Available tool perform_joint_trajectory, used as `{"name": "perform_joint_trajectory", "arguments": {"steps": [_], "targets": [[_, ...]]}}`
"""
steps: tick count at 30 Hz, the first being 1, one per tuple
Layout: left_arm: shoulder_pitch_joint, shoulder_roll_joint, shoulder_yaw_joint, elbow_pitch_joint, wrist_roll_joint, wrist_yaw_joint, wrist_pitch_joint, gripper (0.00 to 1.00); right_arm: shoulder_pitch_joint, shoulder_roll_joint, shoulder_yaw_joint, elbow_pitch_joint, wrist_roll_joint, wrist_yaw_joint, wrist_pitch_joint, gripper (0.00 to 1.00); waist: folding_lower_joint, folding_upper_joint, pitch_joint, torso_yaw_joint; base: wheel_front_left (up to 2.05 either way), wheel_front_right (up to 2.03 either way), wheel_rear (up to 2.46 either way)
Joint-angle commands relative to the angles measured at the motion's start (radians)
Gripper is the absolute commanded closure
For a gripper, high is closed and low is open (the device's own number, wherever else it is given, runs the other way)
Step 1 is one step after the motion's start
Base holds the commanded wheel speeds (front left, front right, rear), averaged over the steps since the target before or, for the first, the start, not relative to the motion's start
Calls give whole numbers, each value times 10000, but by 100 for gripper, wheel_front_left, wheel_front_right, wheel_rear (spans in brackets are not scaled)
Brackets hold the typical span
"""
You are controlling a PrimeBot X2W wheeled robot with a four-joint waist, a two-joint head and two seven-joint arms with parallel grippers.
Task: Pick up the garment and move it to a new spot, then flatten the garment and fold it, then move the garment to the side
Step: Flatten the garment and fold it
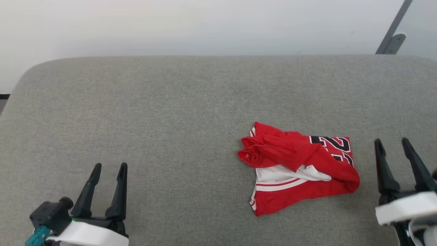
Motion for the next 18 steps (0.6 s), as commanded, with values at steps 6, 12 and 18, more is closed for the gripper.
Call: {"name": "perform_joint_trajectory", "arguments": {"steps": [6,12,18], "targets": [[803,-143,416,-635,566,25,-45,0,1490,751,-902,-1419,-830,0,-51,0,0,-1,-260,158,0,0,0],[1669,-418,851,-1156,880,25,-46,0,2307,1049,-1095,-2152,-1113,0,-53,0,0,-1,-296,168,0,0,0],[2055,-522,1049,-1513,978,25,-46,0,2623,1371,-1387,-2643,-1249,0,1,0,0,-1,-136,205,0,0,0]]}}
